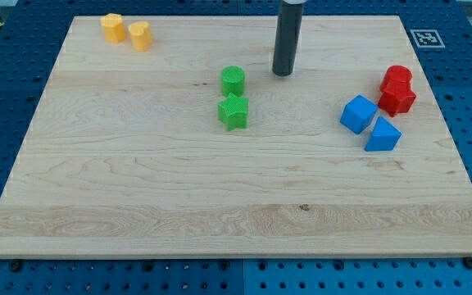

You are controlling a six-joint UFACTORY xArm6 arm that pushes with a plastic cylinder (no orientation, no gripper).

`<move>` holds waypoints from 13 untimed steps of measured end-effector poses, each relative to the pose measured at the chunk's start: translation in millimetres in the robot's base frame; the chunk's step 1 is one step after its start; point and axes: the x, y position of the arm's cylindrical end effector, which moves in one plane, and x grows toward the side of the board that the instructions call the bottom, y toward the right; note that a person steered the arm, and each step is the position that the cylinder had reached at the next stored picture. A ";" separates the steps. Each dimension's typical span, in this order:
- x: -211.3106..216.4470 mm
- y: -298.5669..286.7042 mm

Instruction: Slide the blue triangle towards top right

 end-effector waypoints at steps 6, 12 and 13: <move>8.3 -10.8; 197.0 156.2; 192.6 149.7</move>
